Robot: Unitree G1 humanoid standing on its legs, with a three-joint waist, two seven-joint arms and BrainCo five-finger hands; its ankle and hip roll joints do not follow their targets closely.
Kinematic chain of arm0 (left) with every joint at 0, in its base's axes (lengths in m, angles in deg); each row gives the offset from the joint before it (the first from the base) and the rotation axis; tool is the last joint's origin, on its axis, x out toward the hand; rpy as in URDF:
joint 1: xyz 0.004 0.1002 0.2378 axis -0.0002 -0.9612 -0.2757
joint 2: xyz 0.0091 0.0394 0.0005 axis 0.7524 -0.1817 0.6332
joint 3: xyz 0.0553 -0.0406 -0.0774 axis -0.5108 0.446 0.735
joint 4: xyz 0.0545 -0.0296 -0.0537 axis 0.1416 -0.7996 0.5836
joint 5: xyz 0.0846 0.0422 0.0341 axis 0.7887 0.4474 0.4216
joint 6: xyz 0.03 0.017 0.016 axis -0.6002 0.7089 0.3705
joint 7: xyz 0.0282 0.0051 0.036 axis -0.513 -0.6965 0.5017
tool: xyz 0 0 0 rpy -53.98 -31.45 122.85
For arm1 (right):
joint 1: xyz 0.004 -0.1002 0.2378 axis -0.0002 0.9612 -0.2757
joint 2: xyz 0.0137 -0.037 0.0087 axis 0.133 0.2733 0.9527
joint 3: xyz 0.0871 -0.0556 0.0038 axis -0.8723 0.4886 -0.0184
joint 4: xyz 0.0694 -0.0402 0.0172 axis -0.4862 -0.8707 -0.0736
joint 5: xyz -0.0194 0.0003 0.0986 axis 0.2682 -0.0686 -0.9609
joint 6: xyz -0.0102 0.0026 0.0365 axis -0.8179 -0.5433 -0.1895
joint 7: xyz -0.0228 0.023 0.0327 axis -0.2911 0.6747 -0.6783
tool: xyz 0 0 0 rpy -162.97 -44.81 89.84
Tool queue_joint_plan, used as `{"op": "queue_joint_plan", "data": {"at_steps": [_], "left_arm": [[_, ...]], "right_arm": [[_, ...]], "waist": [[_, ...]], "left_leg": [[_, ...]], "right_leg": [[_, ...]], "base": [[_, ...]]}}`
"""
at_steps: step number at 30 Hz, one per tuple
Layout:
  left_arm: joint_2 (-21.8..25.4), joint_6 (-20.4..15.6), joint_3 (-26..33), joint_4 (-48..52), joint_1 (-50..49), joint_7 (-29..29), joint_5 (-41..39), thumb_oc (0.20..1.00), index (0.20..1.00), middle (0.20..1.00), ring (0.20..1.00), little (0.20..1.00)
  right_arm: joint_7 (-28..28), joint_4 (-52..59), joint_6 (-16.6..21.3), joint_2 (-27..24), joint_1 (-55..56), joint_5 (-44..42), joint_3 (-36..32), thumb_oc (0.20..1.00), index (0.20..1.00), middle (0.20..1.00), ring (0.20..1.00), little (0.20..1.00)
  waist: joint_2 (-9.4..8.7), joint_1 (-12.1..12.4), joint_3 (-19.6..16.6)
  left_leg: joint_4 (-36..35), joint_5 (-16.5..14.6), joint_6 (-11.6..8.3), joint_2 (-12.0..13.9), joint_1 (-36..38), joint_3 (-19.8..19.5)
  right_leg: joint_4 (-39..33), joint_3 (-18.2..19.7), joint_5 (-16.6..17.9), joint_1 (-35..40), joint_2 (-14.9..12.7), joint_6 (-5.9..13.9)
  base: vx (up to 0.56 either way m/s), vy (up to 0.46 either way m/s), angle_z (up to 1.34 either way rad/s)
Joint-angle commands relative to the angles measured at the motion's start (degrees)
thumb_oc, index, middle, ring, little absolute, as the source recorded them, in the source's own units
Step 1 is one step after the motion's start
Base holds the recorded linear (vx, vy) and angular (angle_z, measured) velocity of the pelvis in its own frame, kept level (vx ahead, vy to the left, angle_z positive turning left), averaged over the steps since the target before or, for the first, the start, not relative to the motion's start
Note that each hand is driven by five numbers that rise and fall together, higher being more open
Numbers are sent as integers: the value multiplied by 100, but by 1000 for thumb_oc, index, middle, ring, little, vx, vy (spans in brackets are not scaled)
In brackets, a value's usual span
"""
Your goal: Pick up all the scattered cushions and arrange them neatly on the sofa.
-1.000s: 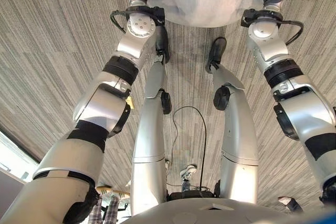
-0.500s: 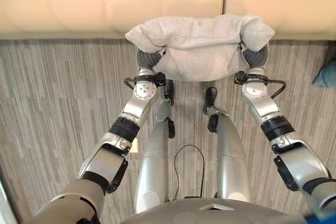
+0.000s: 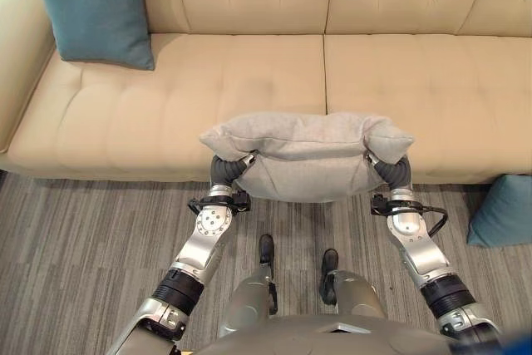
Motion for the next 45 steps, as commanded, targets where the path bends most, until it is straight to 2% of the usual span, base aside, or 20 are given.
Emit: {"op": "queue_joint_plan", "data": {"at_steps": [1, 7, 8, 12, 14, 15, 18, 20, 21, 25, 28, 31, 32, 34, 36, 37, 40, 42, 44, 45], "left_arm": [[-79, -483, 76, 479, 476, -197, 207, 200, 200, 200, 200, 200], [-157, -464, 6, 471, 388, -267, 96, 200, 200, 200, 200, 200], [-147, -394, -76, 480, 420, -314, 104, 200, 200, 200, 200, 200], [-109, -352, -30, 642, 283, -352, 198, 200, 200, 200, 200, 200], [13, -334, 43, 821, 158, -432, 228, 200, 200, 200, 200, 200], [16, -332, 44, 824, 157, -433, 227, 200, 200, 200, 200, 200], [157, -339, 125, 958, 146, -418, 241, 200, 200, 200, 200, 200], [142, -356, 146, 947, 170, -399, 259, 200, 200, 200, 200, 200], [141, -357, 148, 946, 171, -399, 259, 200, 200, 200, 200, 200], [54, -379, 154, 966, 221, -367, 246, 200, 200, 200, 200, 200], [-20, -435, 110, 898, 298, -399, 262, 200, 200, 200, 200, 200], [-170, -468, 51, 839, 326, -416, 153, 200, 200, 200, 200, 200], [-226, -477, 25, 815, 325, -454, 48, 200, 200, 200, 200, 200], [-268, -479, 21, 791, 323, -475, -22, 200, 200, 200, 200, 200], [-260, -421, 16, 754, 319, -519, -44, 200, 200, 200, 200, 200], [-241, -368, -10, 729, 327, -542, -30, 200, 200, 200, 200, 200], [-209, -286, -67, 680, 356, -541, 58, 200, 200, 200, 200, 200], [-208, -272, -58, 705, 328, -520, 71, 200, 200, 200, 200, 200], [-206, -287, -37, 753, 225, -550, 62, 200, 200, 200, 200, 200], [-190, -275, -33, 809, 156, -555, 60, 200, 200, 200, 200, 200]], "right_arm": [[56, 879, 463, -211, -204, 376, 19, 200, 200, 200, 200, 200], [54, 1029, 489, -291, -73, 286, -115, 200, 200, 200, 200, 200], [42, 1084, 493, -286, -90, 177, -211, 200, 200, 200, 200, 200], [90, 1141, 491, -228, -86, 166, -216, 200, 200, 200, 200, 200], [214, 1192, 456, -186, -188, 196, -164, 200, 200, 200, 200, 200], [215, 1194, 453, -183, -187, 196, -165, 200, 200, 200, 200, 200], [288, 1260, 449, -112, -340, 236, -81, 200, 200, 200, 200, 200], [339, 1286, 448, -100, -440, 269, -8, 200, 200, 200, 200, 200], [338, 1285, 448, -101, -442, 269, -6, 200, 200, 200, 200, 200], [364, 1291, 406, -104, -623, 230, 118, 200, 200, 200, 200, 200], [355, 1352, 432, -144, -552, 316, 71, 200, 200, 200, 200, 200], [280, 1399, 450, -239, -380, 384, -82, 200, 200, 200, 200, 200], [266, 1421, 461, -302, -302, 369, -126, 200, 200, 200, 200, 200], [252, 1414, 469, -351, -233, 304, -173, 200, 200, 200, 200, 200], [277, 1384, 445, -381, -161, 224, -232, 200, 200, 200, 200, 200], [277, 1388, 448, -397, -126, 222, -261, 200, 200, 200, 200, 200], [234, 1391, 453, -400, -105, 180, -295, 200, 200, 200, 200, 200], [183, 1384, 441, -357, -91, 155, -302, 200, 200, 200, 200, 200], [241, 1416, 453, -329, -52, 204, -280, 200, 200, 200, 200, 200], [283, 1431, 437, -291, -26, 193, -264, 200, 200, 200, 200, 200]], "waist": [[-207, -14, -177], [-291, -33, -135], [-314, -19, -201], [-266, 32, -265], [-251, 121, -295], [-258, 139, -291], [-168, 177, -174], [-146, 142, -136], [-143, 149, -137], [-160, 84, -114], [-224, 18, -104], [-276, -30, -144], [-335, -49, -97], [-360, -63, -71], [-426, -34, -53], [-402, -21, -94], [-322, 36, -138], [-307, 72, -132], [-229, 74, -218], [-219, 83, -269]], "left_leg": [[469, -586, -457, 244, 287, -44], [1098, -764, -453, 204, 233, 53], [1020, -710, -384, 144, 89, 269], [877, -845, -214, -29, 122, 45], [738, -964, -52, -154, 363, 143], [726, -961, -48, -157, 377, 162], [657, -1048, 160, -207, 500, 254], [584, -1115, 219, -260, 656, 247], [579, -1118, 217, -254, 660, 254], [453, -1189, 224, -306, 865, 254], [473, -1282, 178, -369, 914, 100], [824, -1467, -29, -279, 934, -32], [1437, -1474, -166, -187, 691, -7], [2098, -1412, -237, -100, 302, -23], [2213, -1398, -176, -43, -95, 64], [1784, -1224, -152, 38, -156, 172], [1052, -649, -246, 109, -319, 318], [881, -483, -290, 149, -466, 344], [573, -444, -268, 174, -244, 287], [557, -452, -244, 118, -70, 293]], "right_leg": [[-1078, -39, 649, 611, -60, 530], [-1191, -137, 571, 1038, -104, 465], [-1224, -186, 587, 1091, -130, 494], [-1119, -70, 538, 1092, -163, 554], [-812, 123, 527, 1085, -332, 673], [-790, 144, 516, 1074, -338, 677], [151, 391, 509, 614, -433, 736], [165, 521, 569, 281, -301, 672], [161, 527, 571, 281, -294, 671], [-536, 305, 931, -138, -164, 706], [-823, 481, 955, -7, -87, 717], [-989, 316, 950, 318, -72, 628], [-1105, 222, 896, 527, -99, 558], [-1202, 135, 812, 694, -67, 444], [-1292, 75, 701, 880, -76, 393], [-1315, 14, 648, 939, -20, 405], [-1336, -67, 485, 1099, 95, 396], [-1278, -47, 331, 1193, 141, 376], [-1226, -2, 251, 1286, 188, 410], [-1111, 44, 203, 1375, 94, 439]], "base": [[90, -133, 15], [69, -23, 15], [145, 87, 22], [185, 151, 5], [244, 266, -33], [118, 172, -43], [93, 187, -51], [134, 122, -42], [121, 13, -25], [149, -27, -14], [177, -130, 1], [216, -240, 53], [185, -265, 92], [118, -172, 79], [164, -113, 31], [225, -70, 22], [198, 10, 26], [189, 58, 6], [263, 155, -36], [341, 256, -69]]}}
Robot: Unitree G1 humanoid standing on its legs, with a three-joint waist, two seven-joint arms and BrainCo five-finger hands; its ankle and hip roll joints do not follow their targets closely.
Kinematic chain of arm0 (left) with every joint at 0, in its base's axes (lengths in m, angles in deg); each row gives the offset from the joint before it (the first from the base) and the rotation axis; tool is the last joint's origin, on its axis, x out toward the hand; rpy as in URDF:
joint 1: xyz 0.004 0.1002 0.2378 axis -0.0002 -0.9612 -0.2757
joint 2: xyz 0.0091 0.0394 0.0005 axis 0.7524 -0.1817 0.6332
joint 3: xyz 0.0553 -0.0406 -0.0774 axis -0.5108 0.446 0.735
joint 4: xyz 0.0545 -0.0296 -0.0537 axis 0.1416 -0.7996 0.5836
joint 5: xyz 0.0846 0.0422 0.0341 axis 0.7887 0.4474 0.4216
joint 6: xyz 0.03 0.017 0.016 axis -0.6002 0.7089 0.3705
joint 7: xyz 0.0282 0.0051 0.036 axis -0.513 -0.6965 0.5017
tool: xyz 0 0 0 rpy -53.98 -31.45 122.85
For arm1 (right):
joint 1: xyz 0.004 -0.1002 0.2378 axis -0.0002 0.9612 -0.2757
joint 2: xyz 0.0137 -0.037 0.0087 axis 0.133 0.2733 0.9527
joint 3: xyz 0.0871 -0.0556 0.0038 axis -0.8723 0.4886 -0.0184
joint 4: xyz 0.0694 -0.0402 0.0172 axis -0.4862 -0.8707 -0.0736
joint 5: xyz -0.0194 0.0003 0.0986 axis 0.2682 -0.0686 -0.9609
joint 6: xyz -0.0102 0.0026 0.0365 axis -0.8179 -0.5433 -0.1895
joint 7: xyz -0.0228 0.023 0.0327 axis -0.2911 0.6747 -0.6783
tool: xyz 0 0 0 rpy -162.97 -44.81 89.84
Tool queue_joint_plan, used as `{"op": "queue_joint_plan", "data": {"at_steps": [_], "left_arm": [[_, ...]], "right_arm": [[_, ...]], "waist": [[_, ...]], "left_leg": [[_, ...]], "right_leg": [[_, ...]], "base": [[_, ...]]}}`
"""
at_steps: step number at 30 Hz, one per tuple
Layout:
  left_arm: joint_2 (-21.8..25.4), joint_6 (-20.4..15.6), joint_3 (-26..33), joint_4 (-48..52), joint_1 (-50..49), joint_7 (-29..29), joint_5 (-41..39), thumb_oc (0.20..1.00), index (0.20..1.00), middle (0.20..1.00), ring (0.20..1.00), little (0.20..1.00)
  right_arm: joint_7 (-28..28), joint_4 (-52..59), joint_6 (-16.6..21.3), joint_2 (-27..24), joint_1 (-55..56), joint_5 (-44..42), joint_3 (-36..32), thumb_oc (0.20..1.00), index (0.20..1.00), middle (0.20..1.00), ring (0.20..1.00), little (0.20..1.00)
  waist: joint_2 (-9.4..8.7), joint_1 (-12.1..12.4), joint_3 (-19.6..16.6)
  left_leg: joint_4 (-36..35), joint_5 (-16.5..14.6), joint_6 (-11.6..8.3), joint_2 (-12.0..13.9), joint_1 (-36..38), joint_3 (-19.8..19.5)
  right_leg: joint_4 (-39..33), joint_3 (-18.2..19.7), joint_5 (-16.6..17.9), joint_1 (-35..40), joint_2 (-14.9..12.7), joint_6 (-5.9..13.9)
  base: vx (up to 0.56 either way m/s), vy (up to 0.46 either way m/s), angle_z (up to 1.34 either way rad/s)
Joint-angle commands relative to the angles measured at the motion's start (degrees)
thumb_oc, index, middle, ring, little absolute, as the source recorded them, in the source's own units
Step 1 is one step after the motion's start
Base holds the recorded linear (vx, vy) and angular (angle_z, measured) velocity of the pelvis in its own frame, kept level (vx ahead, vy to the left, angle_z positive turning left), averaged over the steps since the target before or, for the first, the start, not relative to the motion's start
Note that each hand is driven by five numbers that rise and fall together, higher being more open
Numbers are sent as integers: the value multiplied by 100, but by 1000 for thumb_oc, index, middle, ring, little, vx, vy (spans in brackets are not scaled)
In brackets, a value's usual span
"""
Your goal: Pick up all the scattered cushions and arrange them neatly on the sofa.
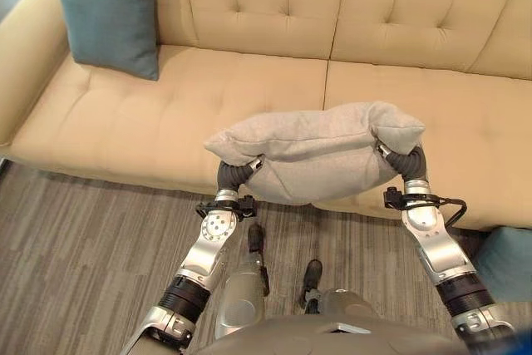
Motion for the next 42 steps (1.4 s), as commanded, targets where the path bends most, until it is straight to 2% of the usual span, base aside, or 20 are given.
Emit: {"op": "queue_joint_plan", "data": {"at_steps": [1, 3, 4, 5, 6, 9, 12, 13, 14, 17, 18, 19, 20, 22, 23, 25, 26, 30, 36, 42], "left_arm": [[80, -471, -110, 626, 265, -289, 74, 200, 200, 200, 200, 200], [193, -447, -102, 691, 277, -306, 117, 200, 200, 200, 200, 200], [193, -447, -102, 691, 279, -306, 118, 200, 200, 200, 200, 200], [296, -450, -39, 746, 299, -275, 170, 200, 200, 200, 200, 200], [314, -458, 1, 750, 316, -255, 190, 200, 200, 200, 200, 200], [295, -510, 78, 764, 310, -230, 180, 200, 200, 200, 200, 200], [233, -558, 191, 719, 298, -200, 164, 200, 200, 200, 200, 200], [222, -584, 221, 677, 319, -224, 171, 200, 200, 200, 200, 200], [222, -586, 221, 676, 320, -225, 171, 200, 200, 200, 200, 200], [124, -609, 219, 658, 288, -263, 177, 200, 200, 200, 200, 200], [95, -592, 202, 639, 282, -270, 178, 200, 200, 200, 200, 200], [27, -596, 180, 603, 289, -294, 90, 200, 200, 200, 200, 200], [26, -596, 179, 603, 290, -294, 90, 200, 200, 200, 200, 200], [-8, -606, 159, 567, 393, -276, 47, 200, 200, 200, 200, 200], [-12, -598, 148, 554, 438, -259, 47, 200, 200, 200, 200, 200], [-7, -571, 107, 503, 523, -236, 58, 200, 200, 200, 200, 200], [18, -536, 75, 497, 624, -190, 127, 200, 200, 200, 200, 200], [-9, -553, 83, 526, 625, -128, 174, 200, 200, 200, 200, 200], [32, -530, 98, 596, 637, -54, 145, 200, 200, 200, 200, 200], [71, -531, 114, 490, 1178, 244, 206, 200, 200, 200, 200, 200]], "right_arm": [[117, 762, 545, 166, -67, -15, 13, 200, 200, 200, 200, 200], [197, 777, 525, 280, -111, 6, 15, 200, 200, 200, 200, 200], [197, 778, 524, 281, -113, 7, 14, 200, 200, 200, 200, 200], [245, 775, 529, 339, -194, 33, 24, 200, 200, 200, 200, 200], [243, 768, 543, 385, -206, 20, 22, 200, 200, 200, 200, 200], [237, 691, 544, 407, -273, -19, 33, 200, 200, 200, 200, 200], [230, 650, 526, 349, -418, -43, 25, 200, 200, 200, 200, 200], [234, 634, 533, 320, -399, -41, 3, 200, 200, 200, 200, 200], [233, 633, 535, 320, -399, -41, 3, 200, 200, 200, 200, 200], [213, 616, 554, 256, -344, -2, -59, 200, 200, 200, 200, 200], [207, 631, 560, 250, -315, -8, -88, 200, 200, 200, 200, 200], [186, 694, 570, 165, -216, -23, -157, 200, 200, 200, 200, 200], [186, 695, 570, 164, -215, -23, -159, 200, 200, 200, 200, 200], [175, 727, 560, 67, -189, -64, -183, 200, 200, 200, 200, 200], [161, 714, 552, 41, -195, -67, -184, 200, 200, 200, 200, 200], [130, 687, 545, 18, -218, -76, -186, 200, 200, 200, 200, 200], [81, 678, 542, -2, -233, -74, -195, 200, 200, 200, 200, 200], [72, 662, 520, 15, -250, -28, -185, 200, 200, 200, 200, 200], [19, 618, 424, 51, -398, 21, -139, 200, 200, 200, 200, 200], [-179, 482, 345, 122, -986, 24, -19, 200, 200, 200, 200, 200]], "waist": [[-19, 15, -613], [-24, 46, -618], [-30, 59, -618], [37, -20, -461], [70, -35, -425], [104, -59, -439], [76, -155, -424], [19, -166, -440], [22, -171, -431], [-30, -151, -506], [-37, -166, -525], [-69, -199, -519], [-64, -212, -517], [-126, -213, -472], [-133, -207, -454], [-115, -209, -507], [-85, -181, -515], [29, -193, -581], [20, -133, -699], [-6, -87, -702]], "left_leg": [[344, -374, -128, -177, 438, -11], [453, -668, 108, -332, 674, 95], [457, -672, 113, -337, 673, 110], [497, -785, 272, -354, 787, 141], [501, -829, 303, -356, 825, 160], [415, -918, 321, -391, 1007, 216], [233, -993, 286, -474, 1284, 197], [235, -1052, 258, -531, 1322, 125], [238, -1055, 258, -528, 1330, 119], [276, -1153, 133, -477, 1413, 67], [343, -1176, 63, -439, 1403, 41], [811, -1229, -89, -321, 1246, -29], [850, -1248, -91, -316, 1225, -45], [1485, -1275, -160, -247, 817, -121], [1479, -1213, -165, -197, 690, -101], [1168, -1039, -184, -89, 634, -43], [846, -826, -218, -30, 561, -33], [357, -654, -261, 30, 740, -116], [-74, -678, -195, -81, 1281, 54], [-276, -711, -127, -133, 1420, 163]], "right_leg": [[558, 463, -307, -10, -570, 795], [1275, 611, -286, -145, -832, 927], [1312, 629, -303, -169, -842, 932], [2288, 834, -89, -704, -895, 991], [2478, 859, -28, -899, -914, 1006], [2144, 749, -12, -1134, -928, 938], [1192, 653, 328, -1436, -774, 985], [865, 707, 388, -1337, -755, 1042], [834, 698, 403, -1311, -752, 1043], [588, 640, 456, -1049, -709, 974], [510, 611, 439, -954, -681, 943], [316, 482, 381, -684, -646, 861], [305, 465, 384, -674, -643, 859], [179, 359, 310, -498, -677, 775], [153, 320, 295, -463, -685, 773], [98, 256, 273, -412, -664, 790], [90, 201, 238, -374, -633, 812], [110, 241, 131, -299, -575, 815], [29, 413, 143, -123, -638, 867], [9, 508, 223, -207, -705, 954]], "base": [[353, 319, -55], [228, 283, -38], [106, 281, -22], [47, 207, -4], [128, 241, 15], [139, 47, -3], [244, -53, -16], [166, -71, -23], [186, -150, 0], [169, -174, 18], [235, -288, 20], [179, -238, 64], [175, -247, 76], [66, -102, 55], [41, -20, 16], [104, 14, 20], [109, 25, 15], [119, 72, -4], [153, 110, -17], [52, 64, -1]]}}
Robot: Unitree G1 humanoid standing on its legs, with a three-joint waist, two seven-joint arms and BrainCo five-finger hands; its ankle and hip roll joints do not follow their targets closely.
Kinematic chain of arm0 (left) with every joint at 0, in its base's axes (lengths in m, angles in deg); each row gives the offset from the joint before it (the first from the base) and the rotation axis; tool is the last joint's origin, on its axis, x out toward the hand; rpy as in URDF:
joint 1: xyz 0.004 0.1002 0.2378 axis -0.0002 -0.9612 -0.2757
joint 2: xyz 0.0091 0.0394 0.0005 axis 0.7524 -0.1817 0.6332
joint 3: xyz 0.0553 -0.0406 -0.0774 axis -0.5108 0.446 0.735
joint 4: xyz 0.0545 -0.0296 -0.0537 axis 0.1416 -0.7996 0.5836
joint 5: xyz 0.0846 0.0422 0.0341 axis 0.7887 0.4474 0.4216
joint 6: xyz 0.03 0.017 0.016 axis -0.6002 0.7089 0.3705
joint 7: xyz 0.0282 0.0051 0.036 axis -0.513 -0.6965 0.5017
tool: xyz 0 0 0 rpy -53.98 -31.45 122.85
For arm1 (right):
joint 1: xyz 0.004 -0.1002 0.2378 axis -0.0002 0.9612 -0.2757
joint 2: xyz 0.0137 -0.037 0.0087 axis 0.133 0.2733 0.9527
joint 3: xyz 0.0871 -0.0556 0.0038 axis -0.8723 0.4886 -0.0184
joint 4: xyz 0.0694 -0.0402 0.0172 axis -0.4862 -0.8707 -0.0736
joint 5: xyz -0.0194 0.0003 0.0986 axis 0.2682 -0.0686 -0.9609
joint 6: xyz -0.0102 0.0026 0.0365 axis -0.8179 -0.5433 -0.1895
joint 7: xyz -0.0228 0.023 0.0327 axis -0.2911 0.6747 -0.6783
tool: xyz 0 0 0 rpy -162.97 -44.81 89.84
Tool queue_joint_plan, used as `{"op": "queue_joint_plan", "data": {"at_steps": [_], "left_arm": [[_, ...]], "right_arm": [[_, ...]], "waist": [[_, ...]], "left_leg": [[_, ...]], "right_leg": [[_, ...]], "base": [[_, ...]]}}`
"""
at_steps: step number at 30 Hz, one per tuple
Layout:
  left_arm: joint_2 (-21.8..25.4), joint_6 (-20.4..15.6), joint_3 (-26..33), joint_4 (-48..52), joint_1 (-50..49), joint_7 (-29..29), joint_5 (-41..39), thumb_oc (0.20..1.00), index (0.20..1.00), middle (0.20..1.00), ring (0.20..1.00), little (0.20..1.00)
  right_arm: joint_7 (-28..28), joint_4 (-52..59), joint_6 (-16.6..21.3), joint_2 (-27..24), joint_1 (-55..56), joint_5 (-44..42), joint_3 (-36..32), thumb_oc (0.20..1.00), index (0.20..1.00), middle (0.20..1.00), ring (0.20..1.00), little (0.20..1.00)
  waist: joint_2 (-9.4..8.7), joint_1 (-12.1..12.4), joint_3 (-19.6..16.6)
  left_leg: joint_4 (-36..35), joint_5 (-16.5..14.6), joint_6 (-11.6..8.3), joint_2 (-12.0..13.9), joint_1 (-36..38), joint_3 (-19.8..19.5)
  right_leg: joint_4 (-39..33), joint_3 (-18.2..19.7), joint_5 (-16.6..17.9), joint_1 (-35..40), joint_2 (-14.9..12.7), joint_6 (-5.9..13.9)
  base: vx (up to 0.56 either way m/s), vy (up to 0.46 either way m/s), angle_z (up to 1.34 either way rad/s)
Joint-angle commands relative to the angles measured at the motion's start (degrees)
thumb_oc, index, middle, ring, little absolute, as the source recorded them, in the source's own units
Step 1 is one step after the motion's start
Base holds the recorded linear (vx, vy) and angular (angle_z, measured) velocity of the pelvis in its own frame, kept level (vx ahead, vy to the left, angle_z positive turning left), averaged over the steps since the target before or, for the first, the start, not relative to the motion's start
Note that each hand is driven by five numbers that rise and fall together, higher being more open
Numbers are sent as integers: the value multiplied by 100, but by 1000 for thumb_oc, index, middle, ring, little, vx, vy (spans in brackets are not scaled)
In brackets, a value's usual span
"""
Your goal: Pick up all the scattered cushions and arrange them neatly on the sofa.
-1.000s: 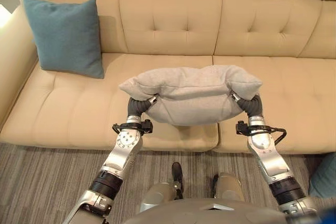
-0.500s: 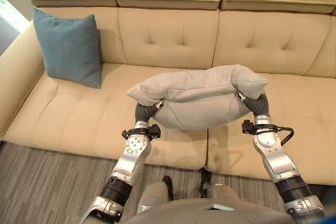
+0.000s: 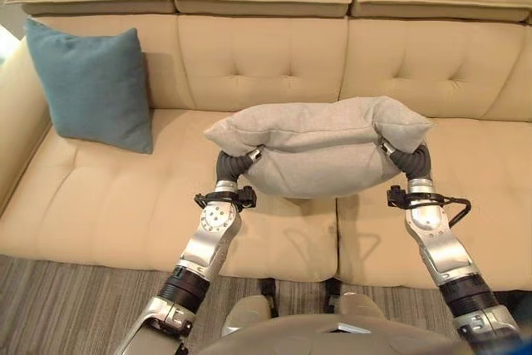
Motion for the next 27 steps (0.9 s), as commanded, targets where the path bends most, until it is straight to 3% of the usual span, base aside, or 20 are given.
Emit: {"op": "queue_joint_plan", "data": {"at_steps": [1, 6, 9, 18, 27], "left_arm": [[-27, -533, -57, 452, 766, 76, 188, 200, 200, 200, 200, 200], [51, -563, -172, -111, 1880, 482, 223, 200, 200, 200, 200, 200], [223, -635, -352, -851, 3051, 723, 119, 200, 200, 200, 200, 200], [446, -919, -705, -2038, 4617, 838, -353, 200, 200, 200, 200, 200], [601, -1023, -680, -2340, 5006, 796, -623, 200, 200, 200, 200, 200]], "right_arm": [[-174, 285, 460, 138, -749, 57, -46, 200, 200, 200, 200, 200], [-479, -37, 405, 211, -1820, -60, 269, 200, 200, 200, 200, 200], [-737, -523, 295, 97, -2823, -121, 529, 200, 200, 200, 200, 200], [-1024, -1696, 337, -159, -4467, -439, 823, 200, 200, 200, 200, 200], [-1129, -2295, 253, -430, -5191, -452, 1038, 200, 200, 200, 200, 200]], "waist": [[-281, 90, -416], [-265, 86, -321], [-215, 23, -164], [-163, -120, -169], [-161, -130, -179]], "left_leg": [[95, -511, -312, 142, 198, 27], [38, -449, -326, 167, 22, 89], [38, -258, -404, 216, -465, 76], [38, 101, -568, 202, -1574, 6], [38, 295, -651, 216, -2216, -21]], "right_leg": [[28, 233, -277, 193, -203, 696], [28, 343, -157, -140, -215, 768], [28, 380, 10, -686, -209, 806], [28, 358, 335, -1755, -183, 852], [28, 331, 470, -2388, -174, 908]], "base": [[30, 53, -3], [-42, 24, -11], [-137, -2, -10], [-79, -7, 1], [-18, -12, -2]]}}
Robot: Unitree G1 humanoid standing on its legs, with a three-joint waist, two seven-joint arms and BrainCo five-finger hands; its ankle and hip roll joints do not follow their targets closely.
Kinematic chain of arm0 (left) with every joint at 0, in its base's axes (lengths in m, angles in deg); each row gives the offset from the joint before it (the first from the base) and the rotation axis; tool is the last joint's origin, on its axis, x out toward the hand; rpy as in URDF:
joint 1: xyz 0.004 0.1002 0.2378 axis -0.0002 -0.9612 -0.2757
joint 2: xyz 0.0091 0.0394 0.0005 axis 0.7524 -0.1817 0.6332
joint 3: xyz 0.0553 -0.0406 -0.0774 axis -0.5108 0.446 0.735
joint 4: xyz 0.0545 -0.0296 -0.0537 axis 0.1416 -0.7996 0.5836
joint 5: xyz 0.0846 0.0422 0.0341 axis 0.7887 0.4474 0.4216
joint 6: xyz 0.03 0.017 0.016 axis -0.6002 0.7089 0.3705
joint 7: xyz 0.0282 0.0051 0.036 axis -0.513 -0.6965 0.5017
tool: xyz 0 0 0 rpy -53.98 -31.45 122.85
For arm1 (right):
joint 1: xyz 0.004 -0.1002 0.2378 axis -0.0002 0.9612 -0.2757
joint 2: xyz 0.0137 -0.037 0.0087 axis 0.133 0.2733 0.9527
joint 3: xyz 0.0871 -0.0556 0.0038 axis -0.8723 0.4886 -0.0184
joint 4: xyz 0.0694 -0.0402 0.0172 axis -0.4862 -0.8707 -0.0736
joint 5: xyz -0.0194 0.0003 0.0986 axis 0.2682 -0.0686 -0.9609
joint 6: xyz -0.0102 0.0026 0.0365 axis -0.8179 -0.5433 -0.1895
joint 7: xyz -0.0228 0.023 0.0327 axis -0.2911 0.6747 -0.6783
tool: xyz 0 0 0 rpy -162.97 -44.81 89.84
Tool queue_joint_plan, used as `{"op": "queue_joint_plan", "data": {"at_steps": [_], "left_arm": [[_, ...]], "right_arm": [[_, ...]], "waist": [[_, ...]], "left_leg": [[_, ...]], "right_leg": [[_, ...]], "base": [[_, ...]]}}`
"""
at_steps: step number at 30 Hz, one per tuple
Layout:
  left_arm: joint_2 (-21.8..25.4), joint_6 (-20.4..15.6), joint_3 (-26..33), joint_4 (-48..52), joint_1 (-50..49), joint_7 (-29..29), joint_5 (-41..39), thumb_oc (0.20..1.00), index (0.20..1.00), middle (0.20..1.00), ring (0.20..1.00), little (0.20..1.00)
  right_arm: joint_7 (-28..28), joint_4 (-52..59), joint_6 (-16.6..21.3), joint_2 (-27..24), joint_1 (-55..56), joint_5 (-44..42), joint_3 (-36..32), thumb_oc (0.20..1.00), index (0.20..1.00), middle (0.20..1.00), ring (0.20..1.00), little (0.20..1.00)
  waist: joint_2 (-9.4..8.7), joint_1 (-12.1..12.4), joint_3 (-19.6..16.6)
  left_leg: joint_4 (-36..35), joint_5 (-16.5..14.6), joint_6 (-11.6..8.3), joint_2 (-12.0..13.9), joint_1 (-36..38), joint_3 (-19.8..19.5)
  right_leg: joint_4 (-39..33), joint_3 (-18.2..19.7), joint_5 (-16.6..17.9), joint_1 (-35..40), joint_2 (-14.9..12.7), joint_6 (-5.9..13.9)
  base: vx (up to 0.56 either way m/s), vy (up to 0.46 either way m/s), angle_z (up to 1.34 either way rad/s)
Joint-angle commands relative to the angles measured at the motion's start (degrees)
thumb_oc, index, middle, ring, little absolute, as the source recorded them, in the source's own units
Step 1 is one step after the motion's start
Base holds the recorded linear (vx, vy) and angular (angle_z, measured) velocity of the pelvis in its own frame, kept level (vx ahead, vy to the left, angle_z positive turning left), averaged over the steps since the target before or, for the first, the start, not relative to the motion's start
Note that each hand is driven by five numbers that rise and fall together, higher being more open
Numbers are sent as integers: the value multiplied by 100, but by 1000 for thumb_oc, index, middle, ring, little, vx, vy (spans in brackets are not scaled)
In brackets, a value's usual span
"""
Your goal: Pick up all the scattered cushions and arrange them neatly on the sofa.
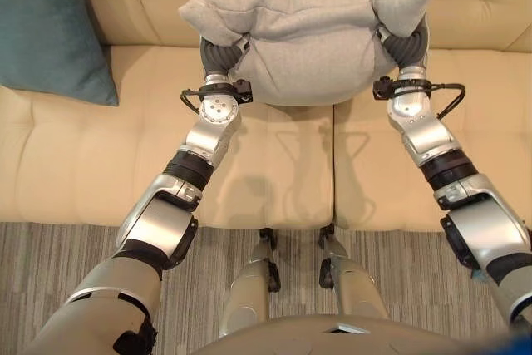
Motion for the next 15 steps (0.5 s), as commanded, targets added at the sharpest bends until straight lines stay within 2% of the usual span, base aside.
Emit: {"op": "queue_joint_plan", "data": {"at_steps": [1, 10, 11, 12, 13, 14, 15], "left_arm": [[101, -774, -162, 303, 819, -160, 41, 200, 200, 200, 200, 200], [71, -677, -219, -52, 974, -178, 46, 200, 200, 200, 200, 200], [159, -620, -324, -294, 1140, -307, -19, 765, 765, 765, 765, 765], [238, -555, -413, -453, 1273, -408, -56, 1000, 1000, 1000, 1000, 1000], [329, -539, -448, -576, 1397, -441, -68, 1000, 1000, 1000, 1000, 1000], [411, -502, -491, -695, 1503, -484, -82, 1000, 1000, 1000, 1000, 1000], [499, -473, -542, -862, 1667, -528, -102, 1000, 1000, 1000, 1000, 1000]], "right_arm": [[-62, 358, 473, 74, -856, 59, 146, 200, 200, 200, 200, 200], [-105, -14, 401, 207, -1060, 119, 288, 200, 200, 200, 200, 200], [-68, -245, 384, 170, -1193, 55, 354, 200, 200, 200, 200, 200], [-35, -403, 367, 151, -1279, 15, 413, 304, 304, 304, 304, 304], [-24, -525, 350, 105, -1391, -12, 456, 718, 718, 718, 718, 718], [-9, -664, 326, 56, -1492, -34, 511, 1000, 1000, 1000, 1000, 1000], [17, -826, 302, 3, -1648, -44, 604, 1000, 1000, 1000, 1000, 1000]], "waist": [[-175, -33, -207], [-152, -50, -139], [-138, -57, -146], [-127, -49, -143], [-120, -45, -149], [-119, -42, -157], [-114, -37, -150]], "left_leg": [[33, -190, -688, 102, 172, -143], [33, -107, -727, 97, -154, -198], [33, -87, -736, 93, -215, -216], [33, -71, -739, 87, -247, -226], [33, -59, -745, 86, -276, -227], [33, -53, -745, 81, -295, -235], [33, -42, -749, 84, -315, -241]], "right_leg": [[21, 157, -50, 86, -280, 852], [21, 159, 34, -263, -286, 875], [21, 155, 62, -327, -292, 883], [21, 148, 78, -360, -290, 889], [21, 142, 81, -391, -291, 897], [21, 142, 86, -403, -285, 904], [21, 126, 98, -421, -292, 913]], "base": [[0, 0, 0], [-2, -6, -2], [0, 0, 0], [0, 0, 0], [0, 0, 0], [-6, -7, 4], [-6, -5, 5]]}}
